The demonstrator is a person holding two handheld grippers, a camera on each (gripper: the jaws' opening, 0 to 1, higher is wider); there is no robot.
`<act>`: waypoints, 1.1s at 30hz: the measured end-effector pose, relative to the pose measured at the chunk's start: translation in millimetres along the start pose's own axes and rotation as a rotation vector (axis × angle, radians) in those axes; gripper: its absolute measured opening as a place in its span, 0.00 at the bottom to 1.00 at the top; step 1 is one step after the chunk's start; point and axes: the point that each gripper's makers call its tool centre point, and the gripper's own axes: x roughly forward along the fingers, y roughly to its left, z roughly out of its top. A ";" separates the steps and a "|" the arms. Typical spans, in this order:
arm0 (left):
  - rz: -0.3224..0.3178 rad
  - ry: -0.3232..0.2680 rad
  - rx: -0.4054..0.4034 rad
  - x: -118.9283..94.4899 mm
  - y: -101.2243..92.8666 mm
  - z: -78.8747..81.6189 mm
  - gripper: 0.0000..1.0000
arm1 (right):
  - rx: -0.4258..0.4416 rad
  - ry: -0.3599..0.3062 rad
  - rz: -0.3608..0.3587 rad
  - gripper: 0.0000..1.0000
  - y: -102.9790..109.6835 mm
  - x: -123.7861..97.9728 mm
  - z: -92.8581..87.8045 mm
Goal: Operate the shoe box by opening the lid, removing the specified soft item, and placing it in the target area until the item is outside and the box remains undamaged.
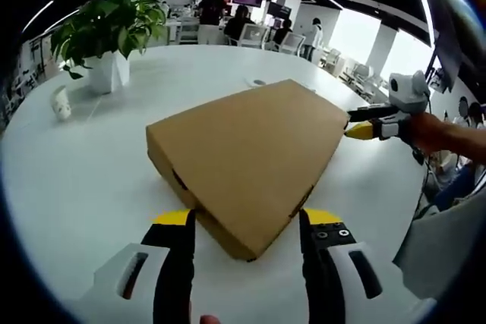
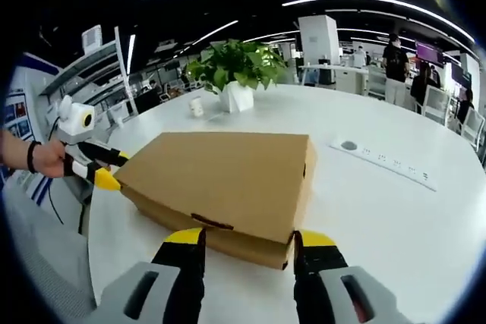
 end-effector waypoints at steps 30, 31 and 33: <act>-0.035 0.056 0.128 -25.0 1.2 -23.0 0.56 | 0.072 -0.004 -0.074 0.37 37.7 -18.4 -25.0; -0.036 0.057 0.129 -27.2 -0.4 -24.8 0.56 | 0.075 -0.004 -0.076 0.37 39.8 -19.5 -26.3; -0.039 0.062 0.132 -32.4 -3.5 -29.6 0.56 | 0.082 0.001 -0.082 0.37 45.1 -22.7 -30.4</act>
